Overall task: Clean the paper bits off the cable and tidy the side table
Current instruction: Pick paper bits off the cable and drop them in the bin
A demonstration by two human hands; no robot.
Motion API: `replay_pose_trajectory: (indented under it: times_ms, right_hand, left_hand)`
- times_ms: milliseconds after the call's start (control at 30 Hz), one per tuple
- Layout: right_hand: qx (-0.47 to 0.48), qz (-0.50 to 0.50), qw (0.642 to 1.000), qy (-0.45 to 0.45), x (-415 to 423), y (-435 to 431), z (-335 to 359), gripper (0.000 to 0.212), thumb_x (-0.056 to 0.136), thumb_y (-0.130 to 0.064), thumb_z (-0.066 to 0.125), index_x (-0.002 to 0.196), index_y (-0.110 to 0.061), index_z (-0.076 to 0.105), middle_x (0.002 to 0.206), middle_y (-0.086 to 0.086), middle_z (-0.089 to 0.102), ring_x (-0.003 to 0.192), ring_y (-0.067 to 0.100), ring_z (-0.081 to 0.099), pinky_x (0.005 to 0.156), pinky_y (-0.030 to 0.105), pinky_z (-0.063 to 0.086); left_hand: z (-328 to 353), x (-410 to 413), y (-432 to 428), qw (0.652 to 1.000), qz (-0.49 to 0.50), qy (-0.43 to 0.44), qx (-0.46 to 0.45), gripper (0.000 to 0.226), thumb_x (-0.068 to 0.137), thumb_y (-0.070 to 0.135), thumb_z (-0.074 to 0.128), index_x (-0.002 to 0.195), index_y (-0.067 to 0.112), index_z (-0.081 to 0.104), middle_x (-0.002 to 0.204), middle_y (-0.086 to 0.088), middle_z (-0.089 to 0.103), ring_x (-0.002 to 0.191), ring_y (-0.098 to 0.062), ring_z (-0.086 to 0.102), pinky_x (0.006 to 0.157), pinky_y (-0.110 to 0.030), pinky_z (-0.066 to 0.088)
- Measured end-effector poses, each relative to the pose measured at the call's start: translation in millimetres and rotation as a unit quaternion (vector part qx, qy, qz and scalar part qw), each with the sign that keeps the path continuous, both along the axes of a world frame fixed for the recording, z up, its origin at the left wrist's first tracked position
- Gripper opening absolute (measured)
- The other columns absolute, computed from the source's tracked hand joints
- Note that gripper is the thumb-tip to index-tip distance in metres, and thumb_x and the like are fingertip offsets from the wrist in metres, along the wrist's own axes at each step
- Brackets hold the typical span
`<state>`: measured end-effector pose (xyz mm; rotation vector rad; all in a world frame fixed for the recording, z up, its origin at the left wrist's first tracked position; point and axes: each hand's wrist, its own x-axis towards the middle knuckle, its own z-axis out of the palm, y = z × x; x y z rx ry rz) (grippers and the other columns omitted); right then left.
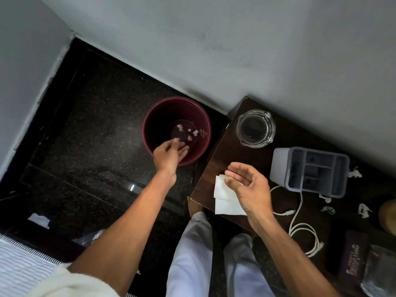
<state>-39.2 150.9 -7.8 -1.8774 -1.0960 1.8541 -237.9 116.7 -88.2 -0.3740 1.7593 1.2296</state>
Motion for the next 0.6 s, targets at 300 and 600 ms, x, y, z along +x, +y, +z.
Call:
replay_pose_trajectory:
  times_ms: [300, 600]
  right_hand:
    - [0.015, -0.034, 0.999, 0.001, 39, -7, 5, 0.035, 0.084, 0.012, 0.07, 0.107, -0.012, 0.068, 0.105, 0.001, 0.073, 0.095, 0.009, 0.073, 0.078, 0.015, 0.057]
    - [0.07, -0.054, 0.98, -0.178, 140, -20, 7, 0.021, 0.082, -0.005, 0.073, 0.097, -0.02, 0.073, 0.088, -0.011, 0.075, 0.077, -0.008, 0.069, 0.072, 0.01, 0.055]
  left_hand:
    - [73, 72, -3, 0.996, -0.039, -0.027, 0.07, 0.022, 0.106, 0.025, 0.052, 0.112, 0.014, 0.07, 0.101, -0.005, 0.078, 0.088, -0.013, 0.075, 0.081, -0.026, 0.061]
    - [86, 181, -11, 0.988, -0.125, -0.071, 0.048, 0.019, 0.104, 0.022, 0.055, 0.104, 0.017, 0.073, 0.088, 0.0, 0.079, 0.078, -0.007, 0.074, 0.073, -0.023, 0.06]
